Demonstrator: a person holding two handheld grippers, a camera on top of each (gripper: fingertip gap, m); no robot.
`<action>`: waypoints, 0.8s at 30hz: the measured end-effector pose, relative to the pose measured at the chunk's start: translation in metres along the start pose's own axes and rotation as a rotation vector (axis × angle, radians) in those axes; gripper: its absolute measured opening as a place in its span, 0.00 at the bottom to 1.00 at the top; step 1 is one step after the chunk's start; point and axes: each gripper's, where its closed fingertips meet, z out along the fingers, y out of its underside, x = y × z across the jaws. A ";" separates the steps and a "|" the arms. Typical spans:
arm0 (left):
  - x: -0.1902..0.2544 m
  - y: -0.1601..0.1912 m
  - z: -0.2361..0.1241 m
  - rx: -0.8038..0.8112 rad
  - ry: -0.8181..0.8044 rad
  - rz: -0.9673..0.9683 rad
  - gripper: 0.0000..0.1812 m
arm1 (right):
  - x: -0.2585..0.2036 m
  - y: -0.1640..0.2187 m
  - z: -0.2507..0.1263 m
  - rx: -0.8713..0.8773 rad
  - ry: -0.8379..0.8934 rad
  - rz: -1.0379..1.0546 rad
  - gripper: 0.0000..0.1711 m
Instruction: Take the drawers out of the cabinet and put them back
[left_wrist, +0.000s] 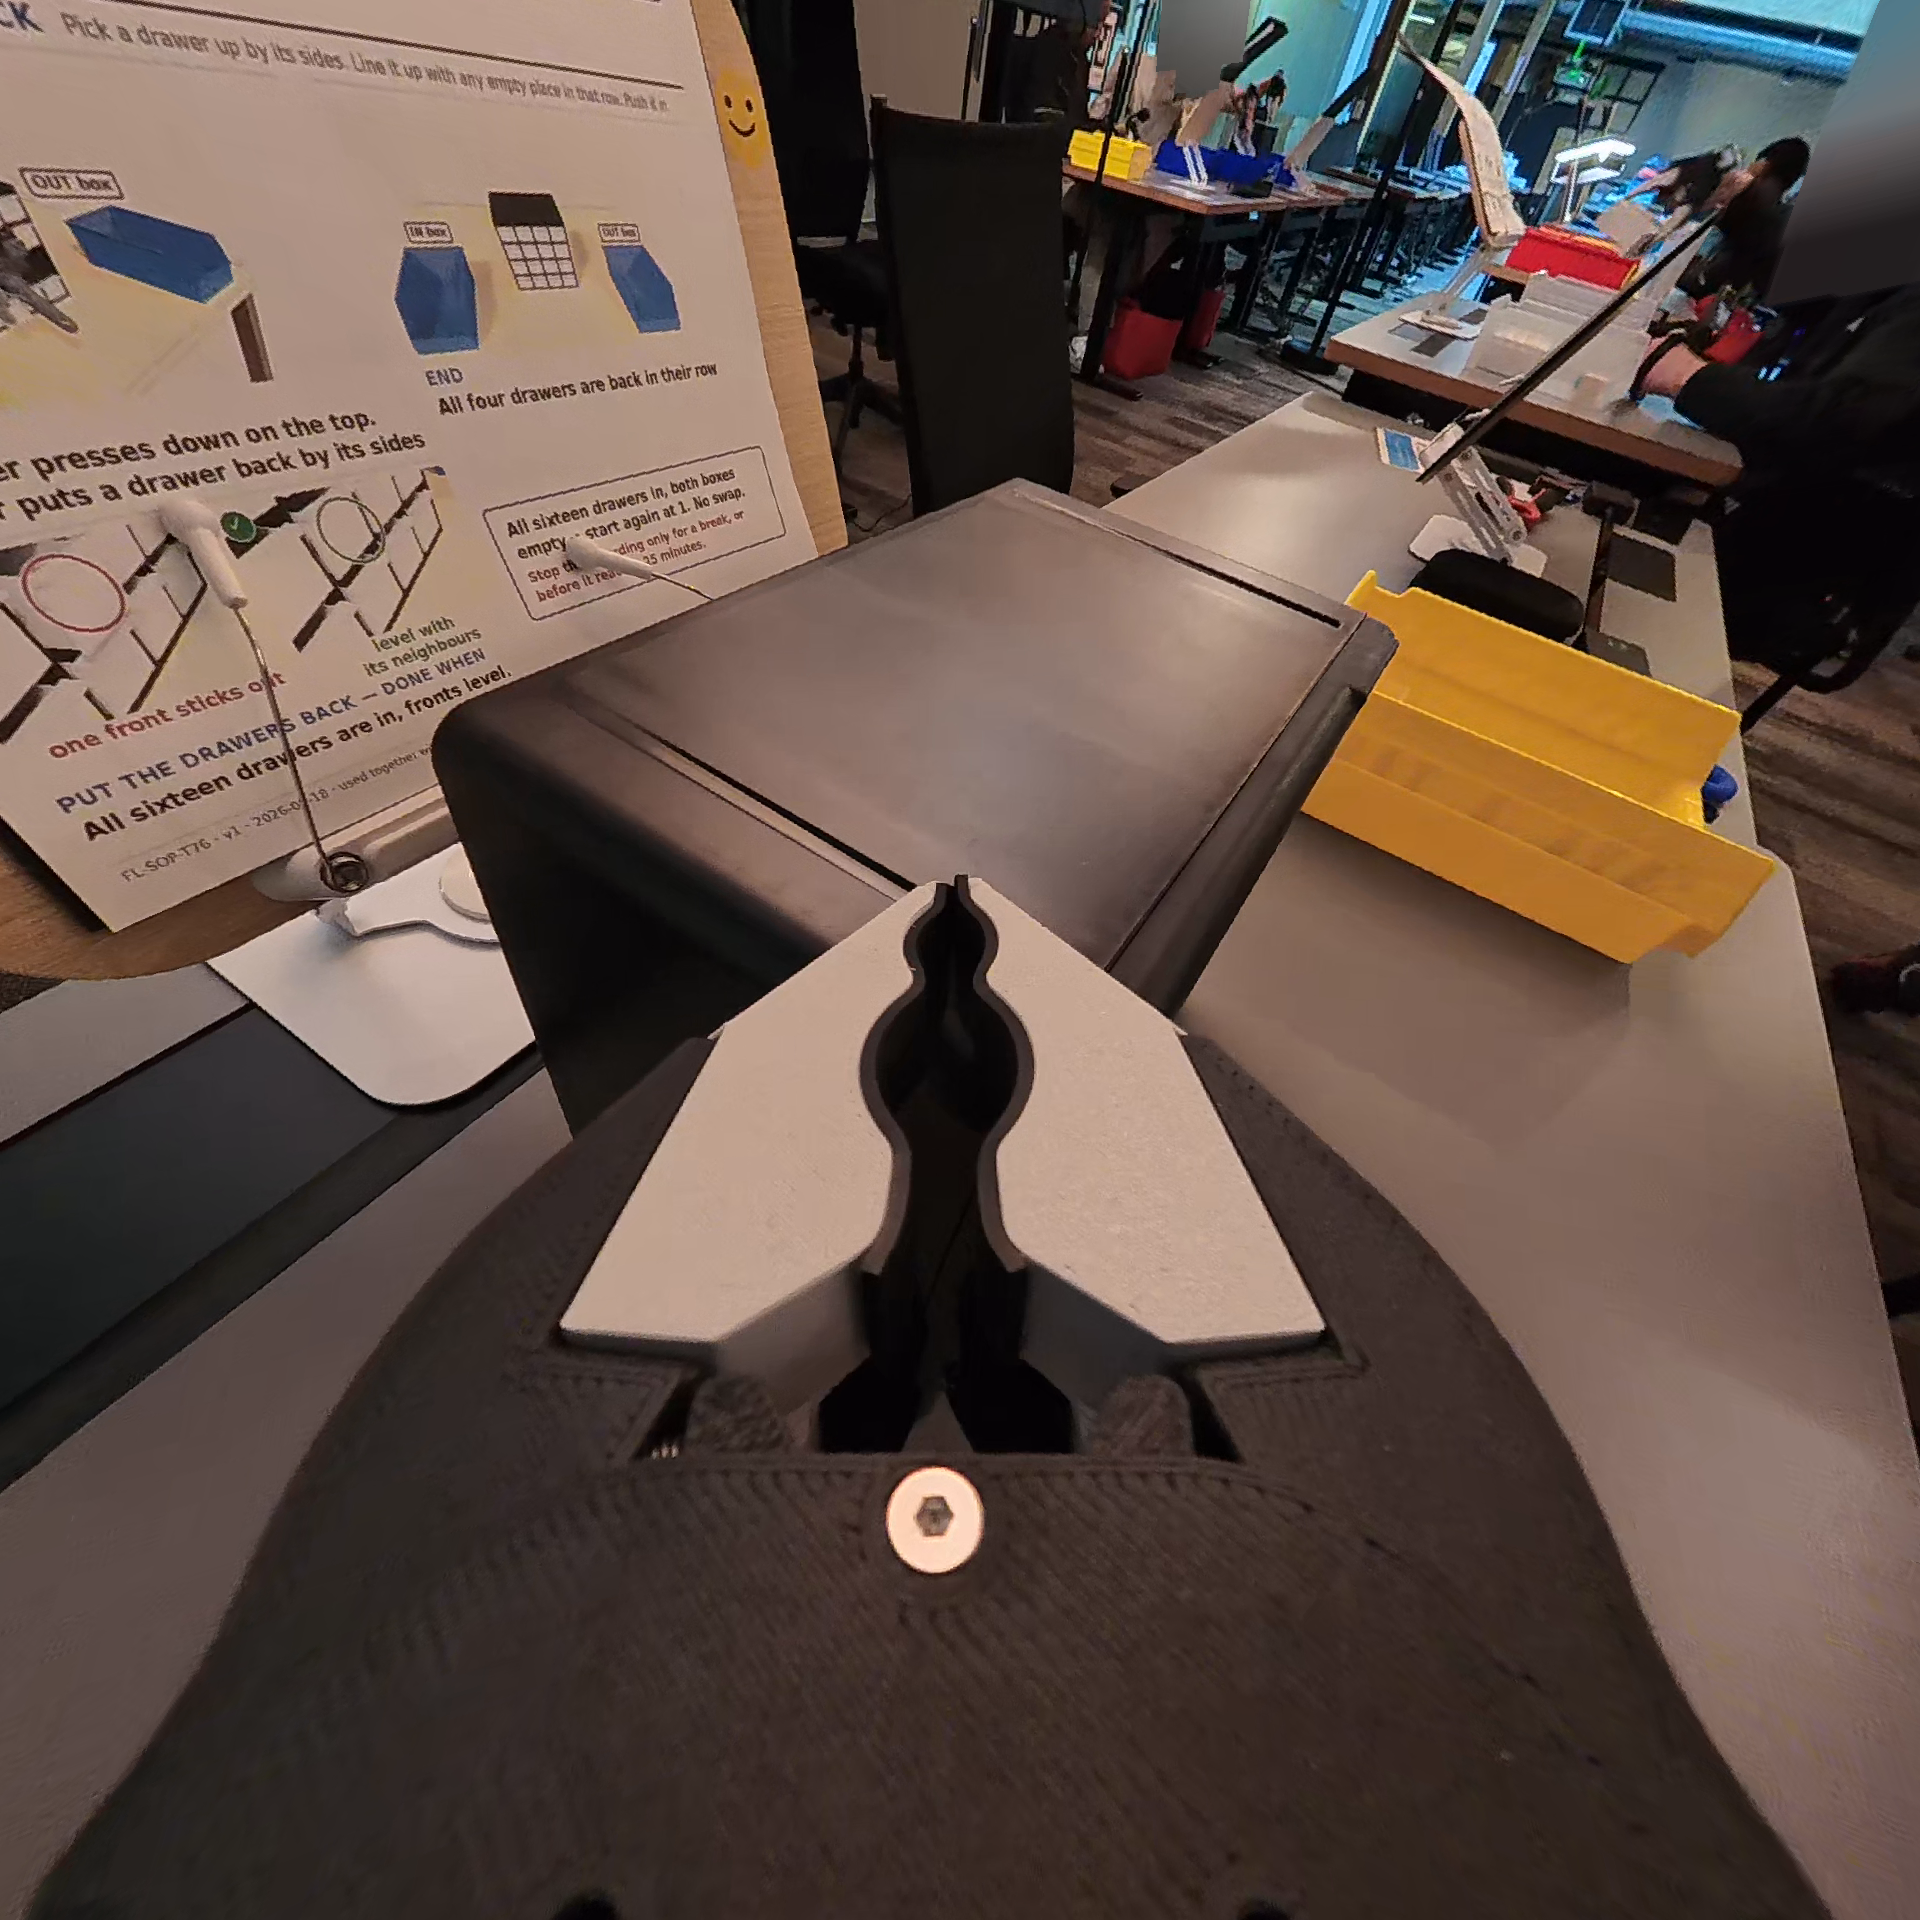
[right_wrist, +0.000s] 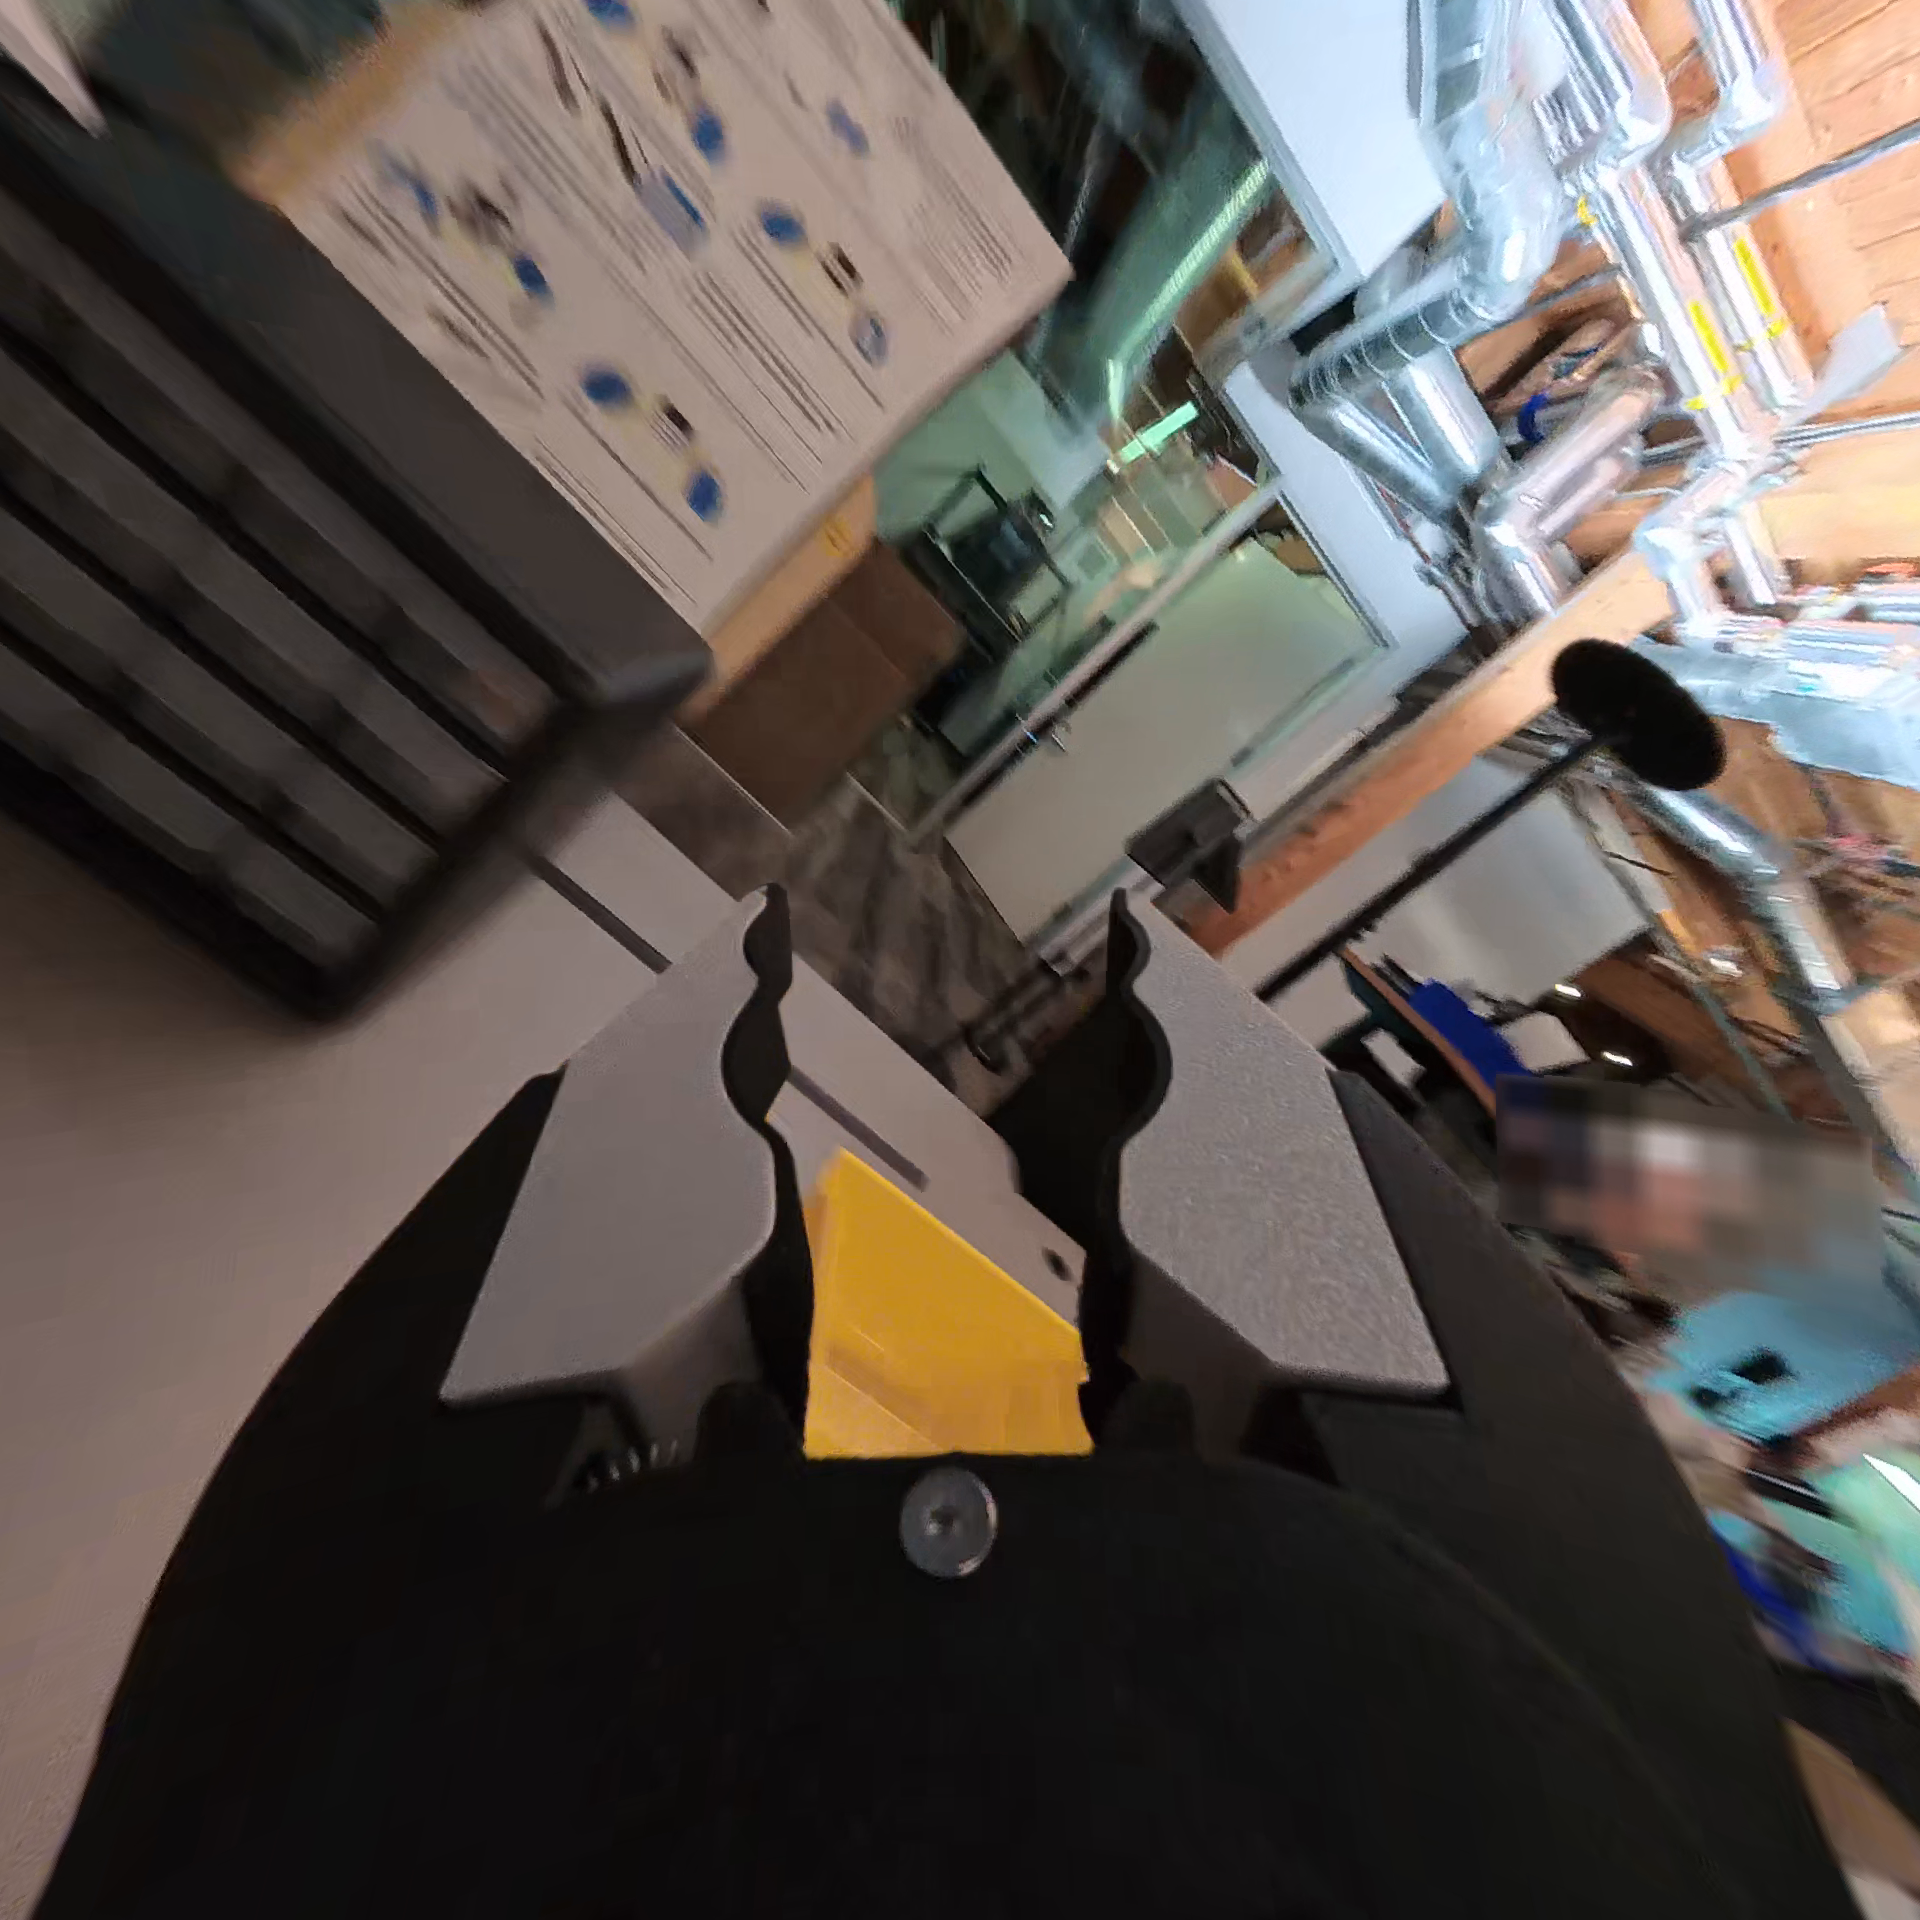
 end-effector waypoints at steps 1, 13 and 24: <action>0.000 0.000 0.000 0.001 0.004 0.001 0.00 | -0.017 -0.010 0.000 0.032 -0.032 0.044 0.35; 0.000 0.000 0.000 0.019 0.037 -0.018 0.00 | -0.256 -0.051 0.085 0.224 -0.151 -0.322 0.16; 0.000 0.000 0.000 0.025 0.049 -0.021 0.00 | -0.322 -0.029 0.169 0.177 -0.090 -0.698 0.15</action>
